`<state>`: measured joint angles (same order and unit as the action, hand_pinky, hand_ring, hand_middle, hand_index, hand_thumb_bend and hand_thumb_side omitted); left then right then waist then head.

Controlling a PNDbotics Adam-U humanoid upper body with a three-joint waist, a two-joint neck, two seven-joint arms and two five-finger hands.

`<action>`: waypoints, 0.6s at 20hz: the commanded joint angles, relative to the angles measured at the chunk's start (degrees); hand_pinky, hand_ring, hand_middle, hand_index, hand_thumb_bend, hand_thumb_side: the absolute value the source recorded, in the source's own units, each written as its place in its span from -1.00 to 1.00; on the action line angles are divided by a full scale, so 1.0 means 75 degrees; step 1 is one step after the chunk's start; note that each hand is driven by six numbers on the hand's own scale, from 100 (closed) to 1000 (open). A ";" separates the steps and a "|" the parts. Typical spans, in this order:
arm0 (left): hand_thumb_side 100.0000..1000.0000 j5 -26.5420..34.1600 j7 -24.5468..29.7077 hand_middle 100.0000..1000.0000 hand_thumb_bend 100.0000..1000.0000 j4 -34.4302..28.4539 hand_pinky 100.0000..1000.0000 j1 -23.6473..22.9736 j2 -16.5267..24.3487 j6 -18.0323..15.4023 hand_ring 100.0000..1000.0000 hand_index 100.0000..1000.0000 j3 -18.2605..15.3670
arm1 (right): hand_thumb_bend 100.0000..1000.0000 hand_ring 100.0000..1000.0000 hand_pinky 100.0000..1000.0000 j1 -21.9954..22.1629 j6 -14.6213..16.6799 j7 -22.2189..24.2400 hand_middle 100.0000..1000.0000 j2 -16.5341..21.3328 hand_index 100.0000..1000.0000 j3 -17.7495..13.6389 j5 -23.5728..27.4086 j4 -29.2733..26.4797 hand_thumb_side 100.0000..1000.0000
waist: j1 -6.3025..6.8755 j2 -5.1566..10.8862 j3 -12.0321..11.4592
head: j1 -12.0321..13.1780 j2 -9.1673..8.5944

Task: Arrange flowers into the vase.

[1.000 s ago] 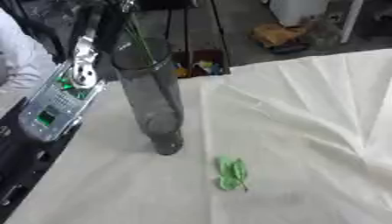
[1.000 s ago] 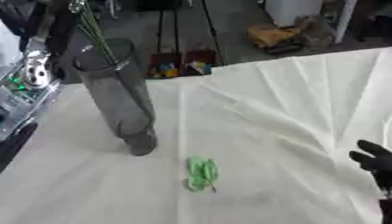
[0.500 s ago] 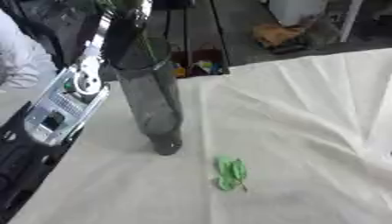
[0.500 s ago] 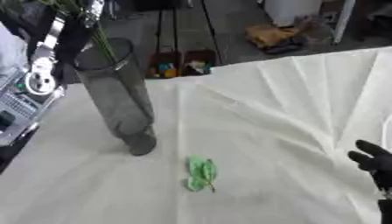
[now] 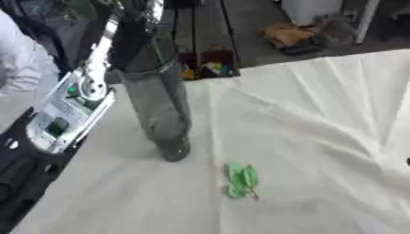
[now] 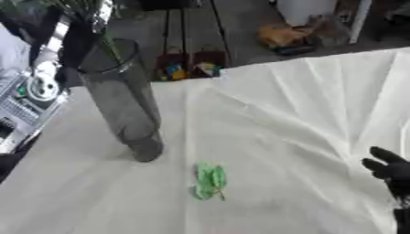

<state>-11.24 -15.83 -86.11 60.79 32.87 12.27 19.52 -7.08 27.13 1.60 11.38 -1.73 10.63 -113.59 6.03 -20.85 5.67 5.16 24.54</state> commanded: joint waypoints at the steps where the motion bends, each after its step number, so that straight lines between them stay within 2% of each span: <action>1: 0.96 0.0057 0.0018 0.36 -1.00 -0.0181 -0.13 0.0157 0.0267 0.0035 0.37 0.44 -0.0087 | -1.00 0.64 0.56 -0.0046 -0.0011 0.0015 -0.01 0.0054 0.30 -0.0004 -0.0010 -0.0134 1.00 | -0.0030 0.0150 -0.0009 | -0.0003 -0.0075; 4: 0.99 0.0023 0.0080 0.36 -1.00 -0.0193 -0.12 0.0130 0.0277 0.0049 0.38 0.46 -0.0066 | -1.00 0.64 0.56 -0.0044 -0.0003 0.0023 -0.01 0.0054 0.30 -0.0003 0.0000 -0.0134 1.00 | -0.0040 0.0148 -0.0010 | -0.0002 -0.0087; 8: 0.90 -0.0119 0.0202 0.40 -1.00 -0.0221 -0.08 0.0126 0.0330 0.0035 0.42 0.48 -0.0070 | -1.00 0.64 0.56 -0.0033 -0.0017 0.0042 -0.01 0.0057 0.30 0.0003 0.0007 -0.0134 1.00 | -0.0037 0.0160 -0.0023 | -0.0010 -0.0070; 12: 0.89 -0.0354 0.0576 0.50 -1.00 -0.0268 0.10 0.0098 0.0434 0.0065 0.54 0.60 -0.0017 | -1.00 0.64 0.56 -0.0017 -0.0022 0.0045 -0.01 0.0070 0.30 -0.0001 0.0016 -0.0134 1.00 | -0.0028 0.0181 -0.0042 | -0.0020 -0.0043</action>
<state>-13.19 -12.31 -87.16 60.68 34.03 12.75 19.58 -7.04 26.95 1.77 11.37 -1.71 10.63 -113.59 6.03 -20.83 5.44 5.14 24.54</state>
